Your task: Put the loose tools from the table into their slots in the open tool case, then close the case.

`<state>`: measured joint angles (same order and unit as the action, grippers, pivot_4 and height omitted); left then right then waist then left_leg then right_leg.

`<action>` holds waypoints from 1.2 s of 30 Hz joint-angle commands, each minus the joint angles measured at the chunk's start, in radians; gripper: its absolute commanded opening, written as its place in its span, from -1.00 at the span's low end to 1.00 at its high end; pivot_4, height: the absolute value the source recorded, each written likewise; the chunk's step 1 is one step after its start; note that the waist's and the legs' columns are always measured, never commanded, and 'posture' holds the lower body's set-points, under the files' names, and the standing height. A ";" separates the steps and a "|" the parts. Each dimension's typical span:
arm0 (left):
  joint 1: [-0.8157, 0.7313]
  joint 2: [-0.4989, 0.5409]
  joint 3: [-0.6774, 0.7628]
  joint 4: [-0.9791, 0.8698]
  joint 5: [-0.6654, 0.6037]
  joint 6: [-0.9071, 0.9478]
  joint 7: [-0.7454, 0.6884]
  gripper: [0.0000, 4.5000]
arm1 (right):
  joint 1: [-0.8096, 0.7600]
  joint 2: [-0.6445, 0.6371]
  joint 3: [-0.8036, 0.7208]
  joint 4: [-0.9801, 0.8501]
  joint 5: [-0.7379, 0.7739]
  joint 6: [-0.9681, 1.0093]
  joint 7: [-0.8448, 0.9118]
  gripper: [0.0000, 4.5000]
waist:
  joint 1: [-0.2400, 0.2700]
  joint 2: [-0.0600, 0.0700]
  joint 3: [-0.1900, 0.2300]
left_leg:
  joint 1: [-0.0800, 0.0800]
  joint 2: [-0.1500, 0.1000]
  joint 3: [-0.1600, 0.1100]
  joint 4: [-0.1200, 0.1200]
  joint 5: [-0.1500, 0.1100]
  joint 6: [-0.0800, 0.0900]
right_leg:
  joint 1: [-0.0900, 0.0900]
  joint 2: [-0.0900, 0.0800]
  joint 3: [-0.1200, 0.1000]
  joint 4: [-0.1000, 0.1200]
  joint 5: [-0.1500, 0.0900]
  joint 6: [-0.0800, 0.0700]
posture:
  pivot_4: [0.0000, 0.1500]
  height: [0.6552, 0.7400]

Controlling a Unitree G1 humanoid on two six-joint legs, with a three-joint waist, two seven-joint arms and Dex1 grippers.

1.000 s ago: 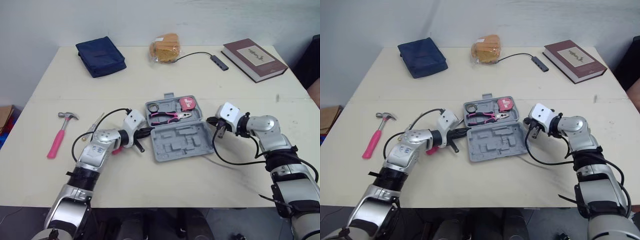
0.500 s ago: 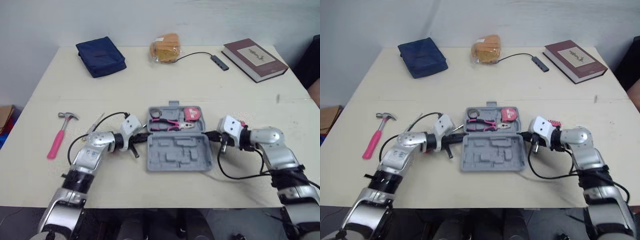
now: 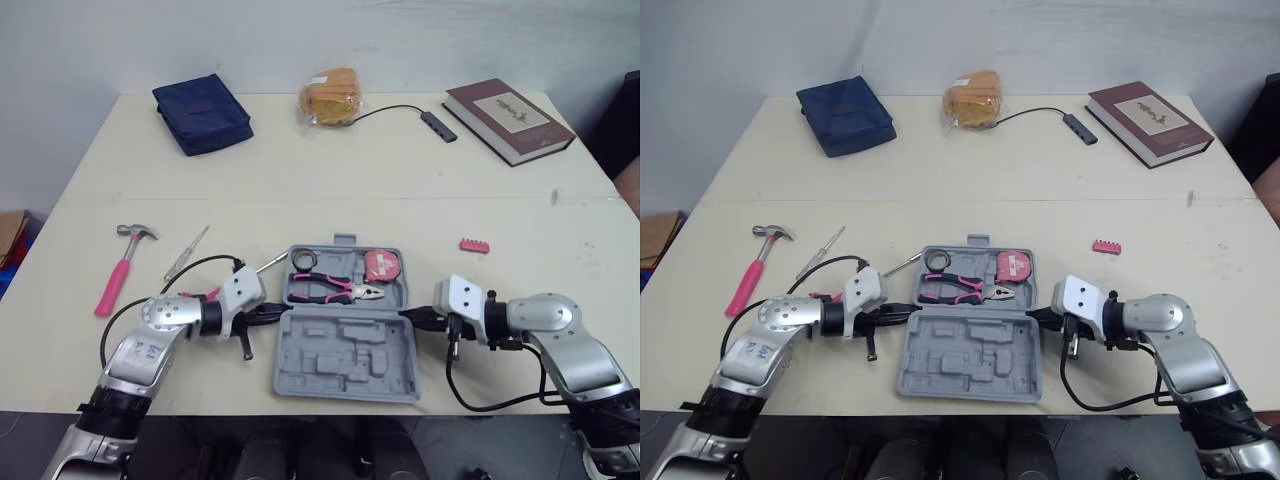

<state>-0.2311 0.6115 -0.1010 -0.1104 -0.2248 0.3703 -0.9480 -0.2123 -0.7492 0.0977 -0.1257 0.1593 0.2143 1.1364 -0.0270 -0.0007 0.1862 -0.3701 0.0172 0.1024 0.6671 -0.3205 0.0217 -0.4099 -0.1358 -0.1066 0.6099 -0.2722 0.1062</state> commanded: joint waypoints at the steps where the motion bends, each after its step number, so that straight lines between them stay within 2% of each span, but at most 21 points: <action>1: 0.050 0.014 0.031 -0.048 -0.017 0.009 0.018 -1.00 | -0.001 0.024 0.032 -0.068 0.016 0.016 -0.014 -0.99 | 0.000 0.000 0.000 | 0.000 0.000 0.000 0.000 0.000 0.000 | 0.000 0.000 0.000 0.000 0.000 0.000 | 1.00 1.00; 12: 0.079 0.021 0.055 -0.046 0.001 -0.009 0.070 -1.00 | -0.079 0.042 0.076 0.016 -0.031 -0.023 -0.029 -0.99 | 0.001 0.000 0.000 | 0.001 0.001 0.000 0.000 -0.002 -0.001 | 0.000 0.000 0.000 -0.002 0.000 -0.001 | 1.00 1.00; 15: 0.086 0.042 0.077 -0.019 0.000 -0.049 0.052 -1.00 | -0.047 -0.011 0.043 0.005 0.005 0.004 0.015 -0.99 | 0.003 0.000 0.000 | 0.001 0.001 0.000 0.000 -0.002 -0.001 | 0.000 0.000 0.000 -0.002 0.000 -0.002 | 1.00 1.00; 18: 0.107 0.056 0.154 -0.014 -0.058 -0.125 0.015 -1.00 | -0.017 -0.042 -0.021 0.007 0.035 -0.016 0.013 -0.99 | 0.004 0.000 0.000 | 0.000 0.001 0.000 0.000 -0.002 0.000 | 0.000 -0.001 -0.001 -0.002 0.000 -0.002 | 1.00 1.00; 19: 0.114 0.061 0.195 -0.019 -0.084 -0.162 0.000 -0.89 | -0.006 -0.045 -0.057 0.001 0.066 -0.045 0.019 -1.00 | 0.004 -0.001 0.000 | 0.000 0.001 0.000 0.000 -0.002 0.000 | 0.000 -0.001 -0.001 -0.002 0.000 -0.002 | 1.00 1.00; 21: 0.157 0.114 0.244 -0.034 -0.107 -0.178 -0.056 -0.73 | 0.021 -0.051 -0.130 -0.029 0.123 0.023 -0.007 -1.00 | 0.004 -0.001 0.000 | -0.001 0.001 0.000 0.000 -0.003 0.000 | -0.001 -0.006 -0.001 -0.004 0.000 -0.002 | 1.00 1.00; 22: 0.180 0.139 0.267 -0.033 -0.112 -0.172 -0.070 -0.48 | 0.036 -0.066 -0.158 -0.040 0.140 0.029 0.001 -0.86 | 0.002 -0.001 0.000 | -0.001 0.001 0.000 0.000 -0.003 0.000 | -0.001 -0.006 -0.001 -0.003 0.000 -0.002 | 1.00 1.00; 24: 0.228 0.170 0.339 -0.028 -0.150 -0.175 -0.093 -0.13 | 0.082 -0.114 -0.221 -0.044 0.153 0.014 0.029 -0.58 | 0.002 -0.001 0.000 | 0.000 0.001 0.000 0.000 -0.003 0.000 | -0.001 -0.007 -0.001 -0.003 0.000 -0.002 | 1.00 1.00; 26: 0.284 0.189 0.453 -0.027 -0.222 -0.171 -0.125 0.29 | 0.145 -0.166 -0.317 -0.023 0.163 -0.017 0.046 -0.13 | 0.003 -0.001 0.000 | 0.000 0.000 0.000 -0.001 -0.004 0.001 | -0.001 -0.007 -0.001 -0.004 0.000 -0.002 | 1.00 1.00; 27: 0.307 0.190 0.505 -0.027 -0.245 -0.171 -0.125 0.44 | 0.178 -0.185 -0.371 -0.013 0.186 -0.030 0.069 0.03 | 0.004 -0.001 0.000 | -0.001 0.000 0.000 -0.001 -0.005 0.002 | -0.001 -0.007 -0.001 -0.004 0.000 -0.002 | 1.00 1.00; 30: 0.315 0.156 0.702 0.053 -0.330 -0.168 -0.038 1.00 | 0.251 -0.219 -0.557 0.053 0.214 -0.057 0.064 0.65 | 0.011 -0.001 0.000 | -0.001 0.000 0.000 0.000 -0.006 0.003 | 0.000 -0.008 -0.002 -0.007 0.000 -0.001 | 1.00 1.00; 31: 0.325 0.152 0.752 0.089 -0.334 -0.175 -0.019 1.00 | 0.264 -0.221 -0.607 0.077 0.214 -0.076 0.054 0.83 | 0.014 -0.001 0.000 | 0.000 0.000 0.000 0.000 -0.006 0.003 | 0.001 -0.008 -0.002 -0.006 0.000 -0.001 | 1.00 1.00; 32: 0.342 0.152 0.787 0.119 -0.323 -0.196 -0.011 1.00 | 0.271 -0.217 -0.649 0.101 0.221 -0.083 0.044 0.93 | 0.019 -0.001 0.000 | 0.000 0.000 0.000 0.000 -0.006 0.004 | 0.001 -0.008 -0.002 -0.006 0.000 -0.001 | 1.00 1.00; 34: 0.371 0.158 0.828 0.159 -0.307 -0.215 -0.007 1.00 | 0.276 -0.207 -0.697 0.144 0.235 -0.101 0.032 0.93 | 0.018 -0.001 0.000 | 0.001 0.000 0.001 -0.001 -0.009 0.006 | 0.000 -0.007 -0.001 -0.006 0.000 -0.001 | 1.00 1.00; 36: 0.396 0.172 0.895 0.247 -0.272 -0.285 0.017 1.00 | 0.283 -0.197 -0.743 0.250 0.208 -0.212 0.025 0.93 | 0.020 -0.002 0.000 | 0.001 0.001 0.002 -0.001 -0.009 0.006 | 0.000 -0.007 -0.001 -0.006 0.000 -0.001 | 1.00 1.00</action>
<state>0.1475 0.7654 0.7146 0.0842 -0.5152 0.1423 -0.9520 0.0636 -0.9506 -0.5813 0.0628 0.3657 0.0837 1.1701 -0.0072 -0.0022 0.1864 -0.3689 0.0178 0.1049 0.6665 -0.3297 0.0275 -0.4099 -0.1425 -0.1073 0.6033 -0.2722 0.1049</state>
